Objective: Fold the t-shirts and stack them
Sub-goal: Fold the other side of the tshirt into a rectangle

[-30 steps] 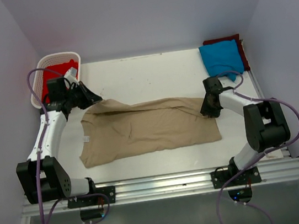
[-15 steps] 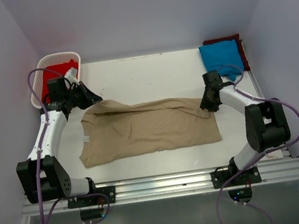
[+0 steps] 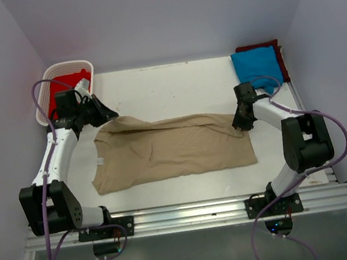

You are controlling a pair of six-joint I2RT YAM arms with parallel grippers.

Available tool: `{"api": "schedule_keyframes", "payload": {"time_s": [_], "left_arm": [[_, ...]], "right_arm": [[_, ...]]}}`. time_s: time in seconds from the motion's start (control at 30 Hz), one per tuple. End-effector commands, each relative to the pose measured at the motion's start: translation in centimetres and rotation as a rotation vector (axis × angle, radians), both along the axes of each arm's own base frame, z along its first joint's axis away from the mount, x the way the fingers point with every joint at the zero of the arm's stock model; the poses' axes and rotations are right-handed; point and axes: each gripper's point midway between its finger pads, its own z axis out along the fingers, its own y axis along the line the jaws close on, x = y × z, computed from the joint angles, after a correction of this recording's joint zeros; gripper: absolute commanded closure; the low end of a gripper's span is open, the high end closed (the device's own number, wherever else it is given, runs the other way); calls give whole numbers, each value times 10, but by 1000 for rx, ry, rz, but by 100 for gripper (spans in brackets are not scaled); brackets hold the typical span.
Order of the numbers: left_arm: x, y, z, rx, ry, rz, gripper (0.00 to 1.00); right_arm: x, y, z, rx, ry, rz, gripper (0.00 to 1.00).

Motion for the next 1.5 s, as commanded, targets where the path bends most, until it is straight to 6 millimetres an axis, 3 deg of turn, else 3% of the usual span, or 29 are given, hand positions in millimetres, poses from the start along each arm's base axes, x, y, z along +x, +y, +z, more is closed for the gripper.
{"api": "schedule_keyframes", "payload": {"time_s": [0.0, 0.3, 0.5, 0.6, 0.83, 0.97, 1.17, 1.3, 1.47], "left_arm": [[0, 2, 0, 7, -7, -6, 100], [0, 2, -2, 5, 1, -6, 100], [0, 1, -4, -3, 6, -7, 100], [-1, 2, -4, 0, 8, -7, 100], [-2, 1, -5, 0, 8, -11, 100], [-1, 1, -3, -1, 2, -10, 100], [3, 5, 15, 25, -49, 1, 100], [8, 12, 27, 60, -69, 31, 100], [17, 21, 39, 101, -92, 67, 100]], "right_arm": [[-4, -5, 13, -17, -27, -15, 68], [-21, -5, 7, -6, -7, -24, 64], [-21, -4, 1, -6, 1, -22, 67], [-17, -4, 0, -6, -1, -21, 72], [-16, -3, -1, -7, -4, -17, 99], [-16, -5, 2, -11, -11, -17, 100], [-6, -14, 31, -61, -79, -33, 100], [16, -23, 67, -102, -144, -61, 100], [39, -33, 94, -151, -194, -86, 100]]}}
